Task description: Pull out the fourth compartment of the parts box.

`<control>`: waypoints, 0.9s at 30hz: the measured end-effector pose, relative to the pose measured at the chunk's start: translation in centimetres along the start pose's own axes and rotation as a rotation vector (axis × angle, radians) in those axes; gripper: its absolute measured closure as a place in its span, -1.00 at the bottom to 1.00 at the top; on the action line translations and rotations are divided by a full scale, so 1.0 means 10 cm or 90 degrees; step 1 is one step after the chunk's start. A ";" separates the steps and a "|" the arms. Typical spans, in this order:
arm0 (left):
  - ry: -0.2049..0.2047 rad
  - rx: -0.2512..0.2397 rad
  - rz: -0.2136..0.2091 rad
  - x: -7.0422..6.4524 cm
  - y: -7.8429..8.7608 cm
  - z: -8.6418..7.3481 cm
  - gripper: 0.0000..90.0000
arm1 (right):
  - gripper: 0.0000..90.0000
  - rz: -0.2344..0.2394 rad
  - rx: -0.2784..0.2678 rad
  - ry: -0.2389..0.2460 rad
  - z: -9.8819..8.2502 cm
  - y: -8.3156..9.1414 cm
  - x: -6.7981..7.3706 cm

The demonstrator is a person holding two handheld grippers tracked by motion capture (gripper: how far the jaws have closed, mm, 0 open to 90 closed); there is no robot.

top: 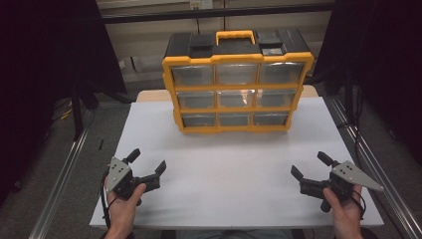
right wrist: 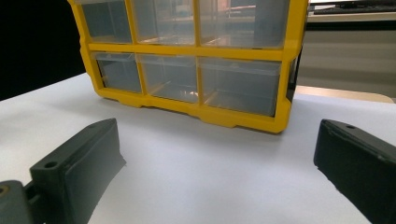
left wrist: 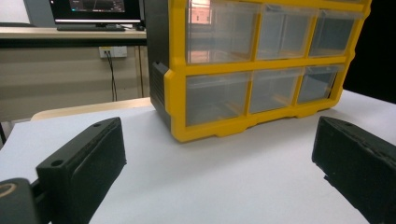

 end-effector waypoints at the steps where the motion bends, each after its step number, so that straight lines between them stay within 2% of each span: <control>1: 0.001 -0.001 0.003 0.01 0.00 0.00 -0.93 | -0.99 0.001 0.000 0.001 0.00 0.00 0.00; 2: 0.013 -0.002 -0.002 -0.01 -0.02 0.00 -0.93 | -0.99 0.001 -0.001 0.000 0.00 -0.01 0.00; 3: 0.013 -0.002 -0.002 -0.01 -0.02 0.00 -0.93 | -0.99 0.002 0.000 0.000 0.00 -0.01 0.00; 5: -0.001 0.008 -0.004 -0.01 -0.02 -0.01 -0.93 | -0.99 0.006 0.003 -0.007 -0.01 -0.01 0.00; 7: -0.004 0.006 -0.004 -0.03 -0.03 -0.01 -0.93 | -0.99 0.007 0.003 -0.010 -0.02 -0.02 0.00; 8: -0.018 0.015 -0.005 -0.04 -0.02 -0.02 -0.93 | -0.98 0.003 0.003 -0.010 -0.02 -0.02 -0.01; 11: -0.014 0.019 -0.012 -0.06 -0.03 -0.04 -0.93 | -0.98 0.005 0.003 -0.012 -0.02 -0.03 -0.02; 12: -0.027 0.019 -0.008 -0.06 -0.04 -0.04 -0.93 | -0.98 0.003 0.002 -0.012 -0.02 -0.05 -0.03; 14: -0.032 0.023 -0.006 -0.07 -0.06 -0.04 -0.93 | -0.98 0.005 0.006 -0.016 -0.03 -0.06 -0.03; 17: -0.055 0.018 0.003 -0.09 -0.11 -0.01 -0.93 | -0.98 0.006 0.005 -0.017 -0.03 -0.06 -0.04; 19: -0.067 0.019 -0.003 -0.11 -0.15 -0.01 -0.93 | -0.98 0.006 0.005 -0.015 -0.03 -0.06 -0.04; 20: -0.059 0.023 -0.010 -0.12 -0.19 -0.03 -0.93 | -0.98 0.007 0.012 -0.009 -0.04 -0.07 -0.02; 23: -0.062 0.027 -0.009 -0.11 -0.20 -0.03 -0.92 | -0.98 0.015 0.009 -0.007 -0.03 -0.08 0.01; 27: -0.067 0.014 0.004 -0.08 -0.26 0.01 -0.93 | -0.98 0.013 0.008 -0.006 -0.03 -0.07 0.01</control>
Point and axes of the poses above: each handheld gripper's, and its own axes: y roughly backward along the jaws, z roughly out of its top, x roughly to its left, the point moved 9 cm from there along -y, roughly forward along the jaws, and after that the axes turned 10 degrees about y, right-handed, at the moved point
